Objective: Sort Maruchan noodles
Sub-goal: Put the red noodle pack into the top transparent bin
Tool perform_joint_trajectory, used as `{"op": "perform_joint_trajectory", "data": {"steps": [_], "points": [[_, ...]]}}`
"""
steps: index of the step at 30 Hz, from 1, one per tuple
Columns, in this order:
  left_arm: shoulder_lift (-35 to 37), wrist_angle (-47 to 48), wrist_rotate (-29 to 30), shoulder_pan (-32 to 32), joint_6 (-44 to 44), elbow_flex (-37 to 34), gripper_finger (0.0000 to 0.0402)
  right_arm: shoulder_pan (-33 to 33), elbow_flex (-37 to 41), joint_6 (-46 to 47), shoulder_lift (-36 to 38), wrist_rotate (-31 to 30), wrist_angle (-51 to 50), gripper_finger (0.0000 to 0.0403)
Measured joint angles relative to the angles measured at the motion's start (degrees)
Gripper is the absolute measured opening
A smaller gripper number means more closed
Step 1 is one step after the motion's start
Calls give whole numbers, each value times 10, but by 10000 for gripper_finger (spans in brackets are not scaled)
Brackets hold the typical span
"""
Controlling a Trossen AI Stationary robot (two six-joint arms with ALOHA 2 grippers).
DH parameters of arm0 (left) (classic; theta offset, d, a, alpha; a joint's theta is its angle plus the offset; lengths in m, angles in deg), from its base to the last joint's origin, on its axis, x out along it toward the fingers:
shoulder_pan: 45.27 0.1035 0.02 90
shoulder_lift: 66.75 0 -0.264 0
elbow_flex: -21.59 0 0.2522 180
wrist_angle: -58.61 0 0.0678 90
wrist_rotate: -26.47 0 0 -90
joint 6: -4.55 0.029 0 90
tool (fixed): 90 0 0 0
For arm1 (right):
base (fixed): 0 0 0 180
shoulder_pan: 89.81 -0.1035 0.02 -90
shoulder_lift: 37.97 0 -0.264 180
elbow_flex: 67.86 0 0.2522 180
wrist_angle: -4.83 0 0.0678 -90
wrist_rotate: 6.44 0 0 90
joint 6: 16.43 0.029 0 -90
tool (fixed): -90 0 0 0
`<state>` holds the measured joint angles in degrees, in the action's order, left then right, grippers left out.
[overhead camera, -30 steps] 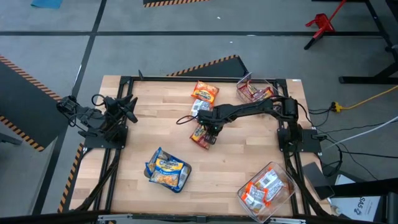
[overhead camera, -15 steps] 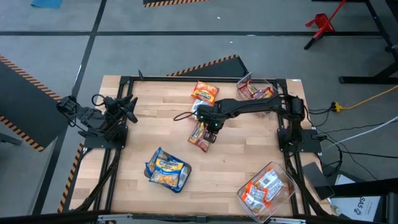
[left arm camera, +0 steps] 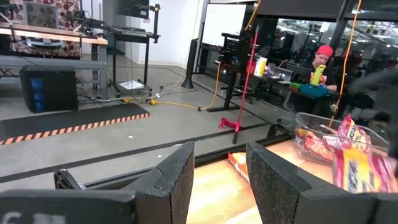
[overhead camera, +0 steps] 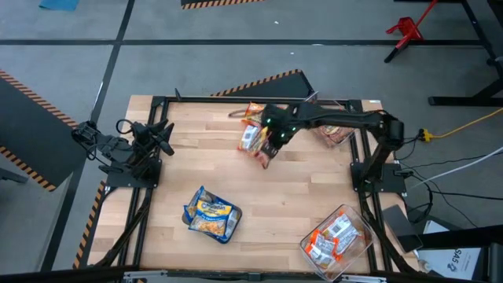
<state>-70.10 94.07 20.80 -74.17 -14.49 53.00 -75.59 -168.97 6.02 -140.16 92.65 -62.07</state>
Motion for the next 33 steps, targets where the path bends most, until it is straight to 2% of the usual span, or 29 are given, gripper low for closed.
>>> {"op": "perform_joint_trajectory", "data": {"steps": [4, 10, 16, 19, 25, 33], "points": [[0, 1, 0, 0, 0, 0, 140, 34, 0, 13, 44, -18, -21, 1], [0, 2, 0, 0, 0, 0, 140, 92, 0, 25, 106, -90, -78, 0], [0, 2, 0, 0, 0, 0, 140, 179, 0, 7, 149, -113, -105, 0], [0, 2, 0, 0, 0, 0, 140, 229, 0, -19, 160, -101, -105, 0], [0, 2, 0, 0, 0, 0, 140, 330, 0, -88, 161, -26, -130, 0], [0, 2, 2, 0, 0, 0, 140, 427, 0, -153, 161, 14, -172, 0]]}}
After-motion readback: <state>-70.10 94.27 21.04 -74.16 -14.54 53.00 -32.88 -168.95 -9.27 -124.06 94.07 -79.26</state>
